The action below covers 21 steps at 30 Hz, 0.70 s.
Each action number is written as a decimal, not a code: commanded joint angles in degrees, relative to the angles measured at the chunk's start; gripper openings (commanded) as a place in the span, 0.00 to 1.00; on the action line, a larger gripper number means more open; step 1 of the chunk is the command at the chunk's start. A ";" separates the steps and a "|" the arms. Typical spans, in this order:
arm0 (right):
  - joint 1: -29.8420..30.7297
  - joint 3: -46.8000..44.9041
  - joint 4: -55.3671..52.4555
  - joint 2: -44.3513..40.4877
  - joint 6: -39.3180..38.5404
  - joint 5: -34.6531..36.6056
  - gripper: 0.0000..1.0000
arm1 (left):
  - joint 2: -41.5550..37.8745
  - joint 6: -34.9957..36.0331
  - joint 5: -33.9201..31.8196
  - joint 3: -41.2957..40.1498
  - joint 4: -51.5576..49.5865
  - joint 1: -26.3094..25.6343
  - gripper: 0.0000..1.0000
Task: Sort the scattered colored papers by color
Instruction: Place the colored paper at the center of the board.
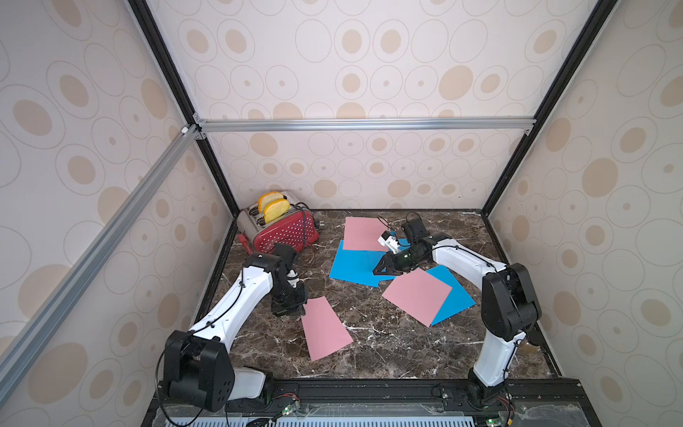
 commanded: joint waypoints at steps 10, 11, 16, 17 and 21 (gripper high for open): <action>4.28 -1.36 6.44 0.43 2.83 -9.69 0.23 | 7.55 6.68 -12.01 4.81 -9.73 -1.60 0.00; 4.96 -1.35 6.67 0.65 2.96 -9.81 0.23 | 8.45 7.07 -12.54 5.27 -9.83 -1.63 0.00; 8.07 -2.49 13.03 2.73 7.06 -13.39 0.22 | 12.32 8.96 -15.15 7.67 -9.39 -1.79 0.00; 8.54 -2.59 14.07 3.25 7.61 -14.22 0.23 | 12.76 9.23 -15.65 7.88 -9.05 -1.80 0.00; 10.63 -0.96 12.84 5.38 6.35 -15.64 0.22 | 14.58 9.86 -16.47 8.88 -7.87 -1.89 0.00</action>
